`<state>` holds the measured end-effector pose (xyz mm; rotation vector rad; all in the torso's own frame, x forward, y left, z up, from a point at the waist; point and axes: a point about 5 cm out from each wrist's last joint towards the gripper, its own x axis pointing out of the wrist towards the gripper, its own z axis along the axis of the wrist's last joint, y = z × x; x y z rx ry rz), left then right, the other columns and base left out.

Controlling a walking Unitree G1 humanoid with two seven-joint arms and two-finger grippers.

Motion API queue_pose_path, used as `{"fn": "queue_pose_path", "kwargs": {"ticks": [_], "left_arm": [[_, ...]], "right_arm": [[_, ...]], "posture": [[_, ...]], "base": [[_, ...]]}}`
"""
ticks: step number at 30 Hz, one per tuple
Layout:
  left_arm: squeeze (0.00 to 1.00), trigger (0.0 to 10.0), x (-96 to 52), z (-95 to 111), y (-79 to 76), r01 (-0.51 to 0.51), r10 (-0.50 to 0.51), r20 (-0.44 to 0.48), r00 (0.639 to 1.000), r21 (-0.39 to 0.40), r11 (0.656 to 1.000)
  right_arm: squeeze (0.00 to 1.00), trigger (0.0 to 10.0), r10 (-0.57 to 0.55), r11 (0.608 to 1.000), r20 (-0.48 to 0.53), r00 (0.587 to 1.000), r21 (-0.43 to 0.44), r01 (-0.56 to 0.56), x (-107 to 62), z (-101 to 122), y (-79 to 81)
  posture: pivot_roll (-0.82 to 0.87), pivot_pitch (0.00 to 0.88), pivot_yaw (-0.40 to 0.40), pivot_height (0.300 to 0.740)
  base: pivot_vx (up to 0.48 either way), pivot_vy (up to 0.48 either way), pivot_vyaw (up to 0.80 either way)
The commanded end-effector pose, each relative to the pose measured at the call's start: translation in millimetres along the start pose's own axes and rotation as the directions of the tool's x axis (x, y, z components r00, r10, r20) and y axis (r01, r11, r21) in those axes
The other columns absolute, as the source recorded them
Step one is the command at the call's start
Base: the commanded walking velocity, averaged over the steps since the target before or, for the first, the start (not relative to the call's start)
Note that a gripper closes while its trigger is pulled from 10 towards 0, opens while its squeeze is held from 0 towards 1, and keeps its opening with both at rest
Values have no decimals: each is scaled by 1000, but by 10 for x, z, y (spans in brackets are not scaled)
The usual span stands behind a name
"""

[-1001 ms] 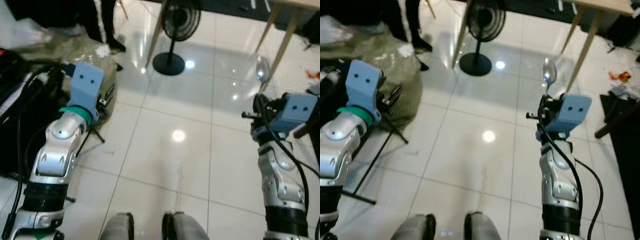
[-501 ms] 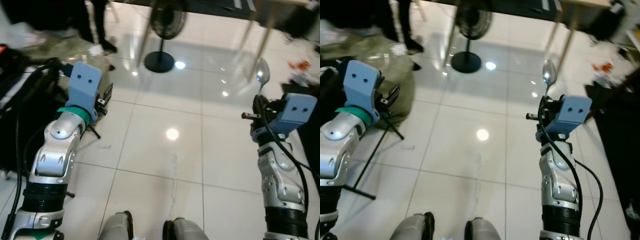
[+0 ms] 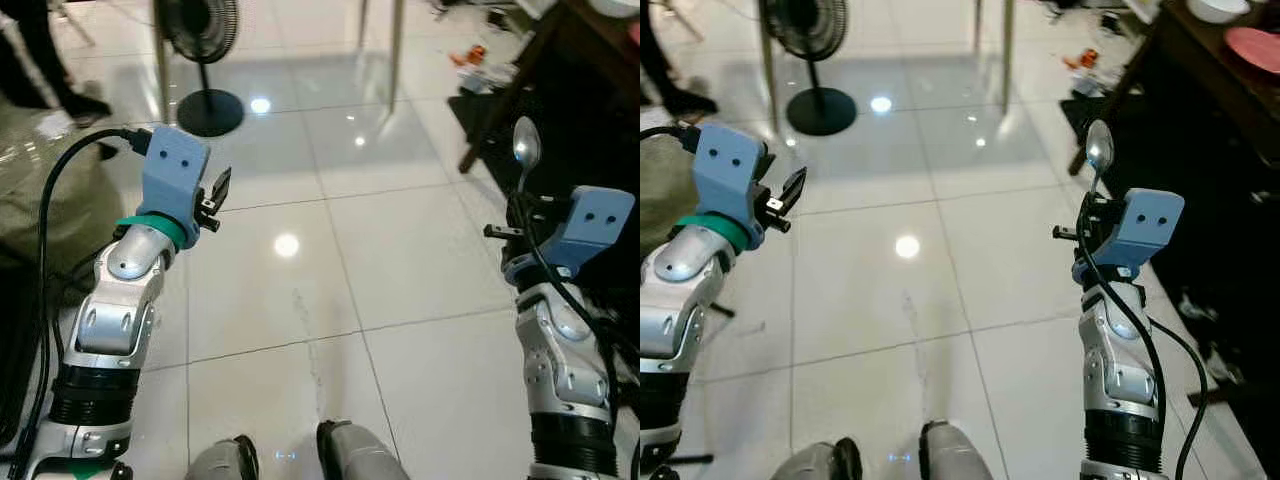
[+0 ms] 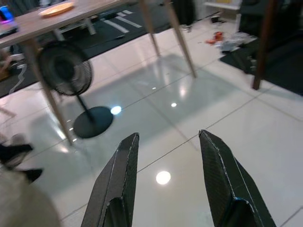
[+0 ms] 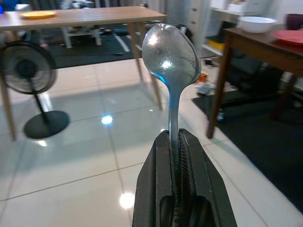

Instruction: Setting the table

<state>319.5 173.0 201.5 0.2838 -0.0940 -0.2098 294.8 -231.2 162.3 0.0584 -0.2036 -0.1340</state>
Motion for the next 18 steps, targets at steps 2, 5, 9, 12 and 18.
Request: {"fn": "queue_pose_path", "kwargs": {"ticks": [2,5,9,12,18], "left_arm": [[0,10000,1,-16,-6,-2,2,-12,1000,-8,1000],[0,10000,2,-17,-6,-3,3,-12,1000,-7,1000],[0,10000,2,-20,-9,-2,2,-15,1000,-7,1000],[0,10000,3,-19,-9,-2,2,-15,1000,-5,1000],[0,10000,5,-17,-7,-1,1,-15,1000,-3,1000]], "right_arm": [[0,10000,-1,1000,-6,1000,-1,1,-12,-1,-13],[0,10000,0,1000,-7,1000,-1,0,-10,0,-13],[0,10000,0,1000,-8,1000,-1,0,-11,-1,-13],[0,10000,0,1000,-11,1000,-1,0,-12,-8,-17],[0,10000,-2,1000,-15,1000,0,2,-14,-17,-21]], "posture": [[52,30,19,740],[52,30,19,740],[52,32,19,740],[52,32,20,740],[52,33,21,740]], "base": [[0,0,-800],[0,0,-800],[0,0,-800],[0,0,-800],[0,0,-800]]}}
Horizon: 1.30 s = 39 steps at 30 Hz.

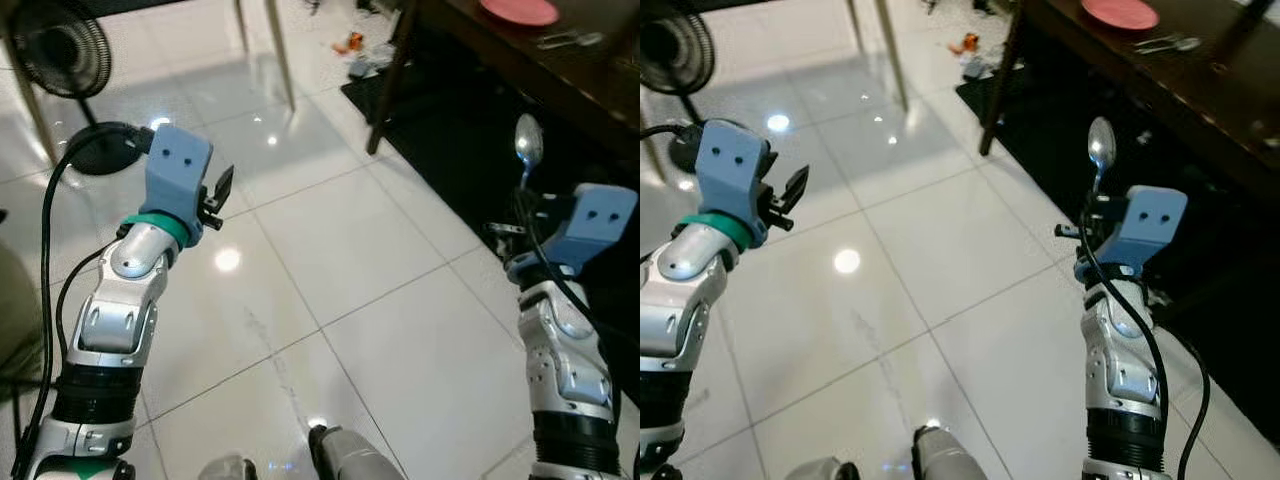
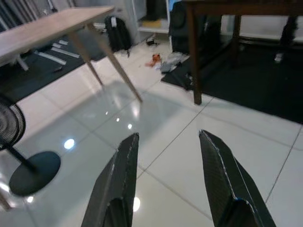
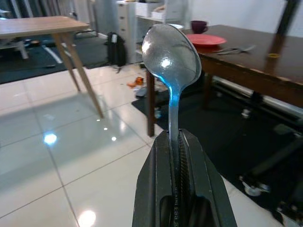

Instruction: Setting the table

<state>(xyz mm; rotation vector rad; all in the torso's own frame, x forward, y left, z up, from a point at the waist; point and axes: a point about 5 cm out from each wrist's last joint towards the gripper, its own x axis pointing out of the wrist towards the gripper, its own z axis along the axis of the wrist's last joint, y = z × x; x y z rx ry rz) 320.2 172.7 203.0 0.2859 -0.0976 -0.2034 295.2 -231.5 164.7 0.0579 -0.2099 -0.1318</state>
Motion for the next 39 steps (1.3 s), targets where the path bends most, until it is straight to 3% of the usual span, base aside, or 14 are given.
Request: {"fn": "queue_pose_path", "kwargs": {"ticks": [1,25,35,39], "left_arm": [[0,10000,-3,-31,-10,5,-5,-18,1000,-5,1000],[0,10000,29,10,28,-20,20,-6,1000,3,1000],[0,10000,48,42,99,-105,103,25,994,71,992],[0,10000,75,40,182,-177,176,18,984,91,980]], "right_arm": [[0,10000,-4,1000,-21,1000,0,4,-24,-39,-20],[0,10000,-14,1000,-30,999,-3,13,-23,-52,-33],[0,10000,-5,1000,-16,1000,-16,4,-4,-23,-9],[0,10000,26,999,7,1000,-46,-25,-6,13,51]], "posture": [[52,33,21,740],[54,41,23,740],[53,42,21,740],[52,41,22,740]], "base": [[0,0,-800],[0,0,-800],[55,0,-800],[456,0,0]]}}
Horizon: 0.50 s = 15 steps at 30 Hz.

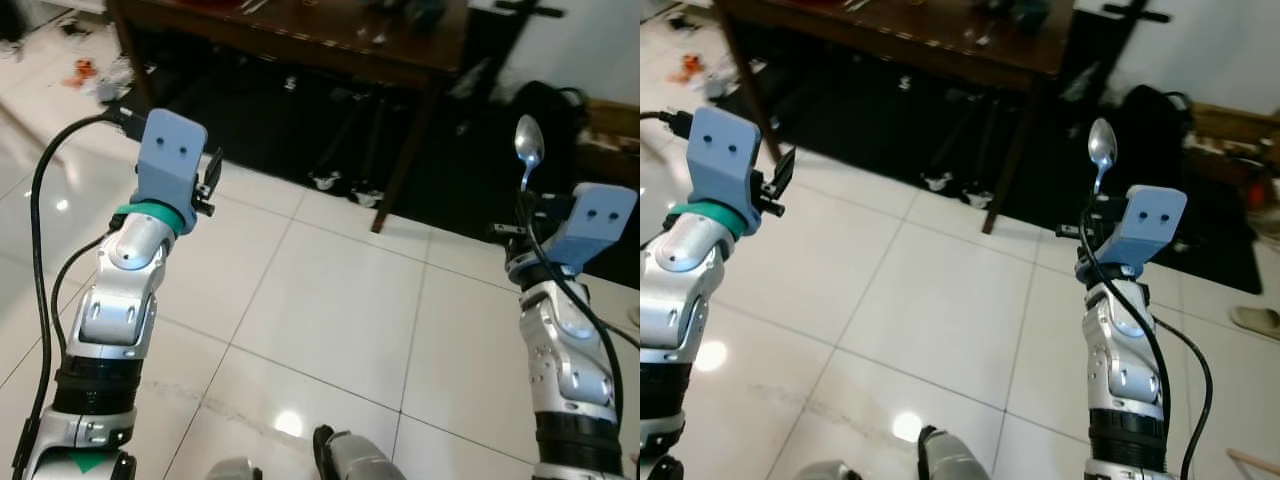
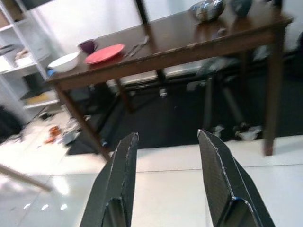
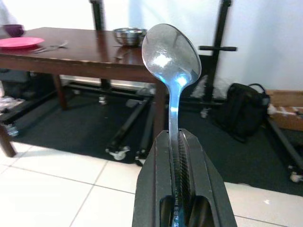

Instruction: Setting the table

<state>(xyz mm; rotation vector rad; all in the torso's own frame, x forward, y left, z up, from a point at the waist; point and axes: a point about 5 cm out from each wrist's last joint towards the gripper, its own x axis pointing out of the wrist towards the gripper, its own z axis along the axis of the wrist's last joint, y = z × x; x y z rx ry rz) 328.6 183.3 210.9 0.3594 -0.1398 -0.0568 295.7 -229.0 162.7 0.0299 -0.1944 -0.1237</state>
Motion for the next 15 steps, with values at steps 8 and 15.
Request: {"fn": "queue_pose_path", "kwargs": {"ticks": [8,15], "left_arm": [[0,10000,28,-4,59,-43,43,-4,999,11,999],[0,10000,28,-5,45,-39,39,0,999,7,999]], "right_arm": [[0,10000,25,999,26,999,-24,-24,2,44,43],[0,10000,29,999,25,999,-26,-28,9,42,45]], "posture": [[53,37,21,740],[52,31,19,740]], "base": [[465,0,0],[465,0,0]]}}
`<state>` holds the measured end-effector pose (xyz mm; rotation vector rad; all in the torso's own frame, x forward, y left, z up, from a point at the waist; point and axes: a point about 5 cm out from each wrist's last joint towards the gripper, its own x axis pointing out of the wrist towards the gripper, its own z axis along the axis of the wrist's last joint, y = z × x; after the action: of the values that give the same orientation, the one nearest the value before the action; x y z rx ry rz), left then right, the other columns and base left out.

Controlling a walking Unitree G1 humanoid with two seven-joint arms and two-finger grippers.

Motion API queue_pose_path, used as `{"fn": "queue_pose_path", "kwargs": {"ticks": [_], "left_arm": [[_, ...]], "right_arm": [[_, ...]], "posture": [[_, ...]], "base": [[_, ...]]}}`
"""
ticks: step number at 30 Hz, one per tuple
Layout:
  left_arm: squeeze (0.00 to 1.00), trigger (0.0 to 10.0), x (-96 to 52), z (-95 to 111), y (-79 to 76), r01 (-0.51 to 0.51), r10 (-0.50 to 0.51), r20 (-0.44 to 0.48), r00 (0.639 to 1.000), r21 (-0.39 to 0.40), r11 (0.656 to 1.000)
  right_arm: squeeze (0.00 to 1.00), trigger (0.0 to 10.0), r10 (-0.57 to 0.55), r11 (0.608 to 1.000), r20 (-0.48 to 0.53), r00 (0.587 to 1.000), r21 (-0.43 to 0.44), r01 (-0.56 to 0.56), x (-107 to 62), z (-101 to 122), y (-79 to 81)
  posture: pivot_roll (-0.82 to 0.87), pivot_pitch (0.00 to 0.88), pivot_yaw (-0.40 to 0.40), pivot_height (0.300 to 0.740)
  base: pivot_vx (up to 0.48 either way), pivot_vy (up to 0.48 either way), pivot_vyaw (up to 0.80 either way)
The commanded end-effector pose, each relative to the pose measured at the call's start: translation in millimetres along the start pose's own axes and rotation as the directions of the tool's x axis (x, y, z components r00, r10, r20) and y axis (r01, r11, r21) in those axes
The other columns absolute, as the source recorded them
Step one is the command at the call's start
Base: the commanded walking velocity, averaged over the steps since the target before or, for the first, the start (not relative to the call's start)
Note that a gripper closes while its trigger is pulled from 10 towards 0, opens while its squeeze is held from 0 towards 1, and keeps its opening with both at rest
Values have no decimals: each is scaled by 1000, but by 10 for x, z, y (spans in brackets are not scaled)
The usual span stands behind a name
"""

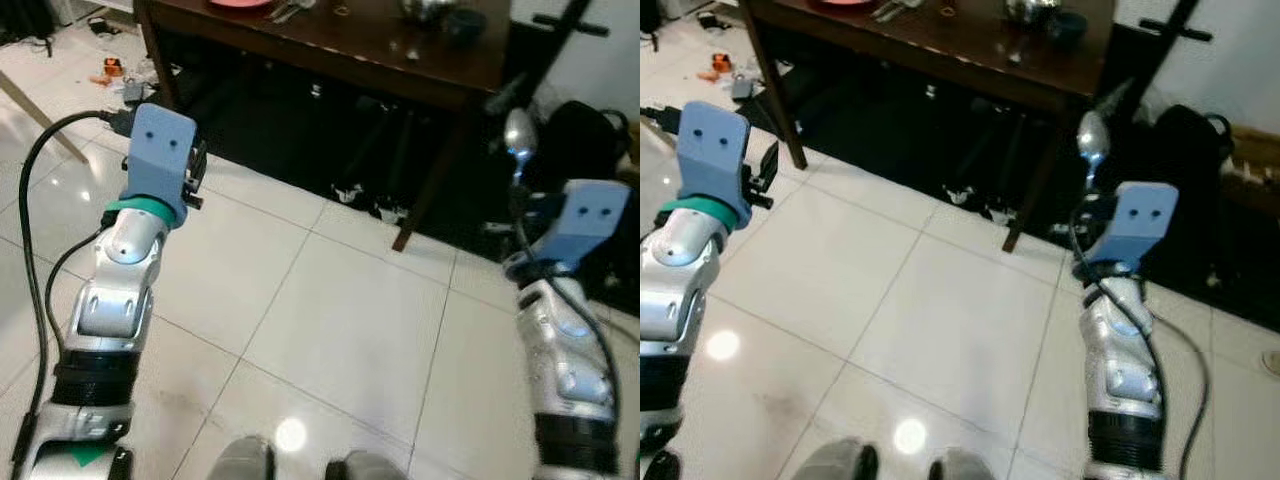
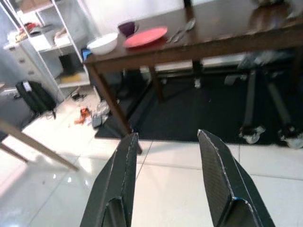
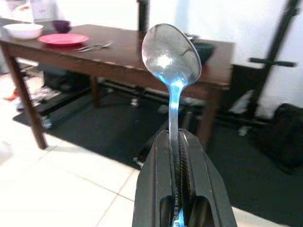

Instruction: Setting the table

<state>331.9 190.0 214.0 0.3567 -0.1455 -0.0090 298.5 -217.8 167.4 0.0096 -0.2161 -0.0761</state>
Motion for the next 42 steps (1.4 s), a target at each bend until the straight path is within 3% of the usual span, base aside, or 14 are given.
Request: {"fn": "queue_pose_path", "kwargs": {"ticks": [1,21,30,34,38,42], "left_arm": [[0,10000,-6,-9,-34,9,-9,5,1000,7,1000],[0,10000,-8,0,-59,33,-33,20,999,13,999],[0,10000,-8,6,-57,34,-34,26,999,19,999],[0,10000,-8,9,-55,34,-35,27,999,21,999],[0,10000,-12,23,-60,38,-38,36,999,23,999],[0,10000,-14,27,-64,39,-40,39,998,25,999]], "right_arm": [[0,10000,-20,1000,-2,1000,-11,20,-15,-2,-70],[0,10000,-21,1000,-1,1000,-12,20,0,7,-73],[0,10000,19,1000,30,999,0,-19,31,81,-7],[0,10000,77,997,55,996,13,-78,46,144,98],[0,10000,181,983,83,980,28,-183,64,211,345],[0,10000,189,980,85,978,43,-193,81,209,419]], "posture": [[53,26,19,740],[55,24,19,740],[56,27,21,740],[57,31,22,740],[62,33,21,740],[63,34,21,740]], "base": [[465,0,-656],[465,0,-785],[465,0,0],[463,0,0],[463,0,0],[463,0,0]]}}
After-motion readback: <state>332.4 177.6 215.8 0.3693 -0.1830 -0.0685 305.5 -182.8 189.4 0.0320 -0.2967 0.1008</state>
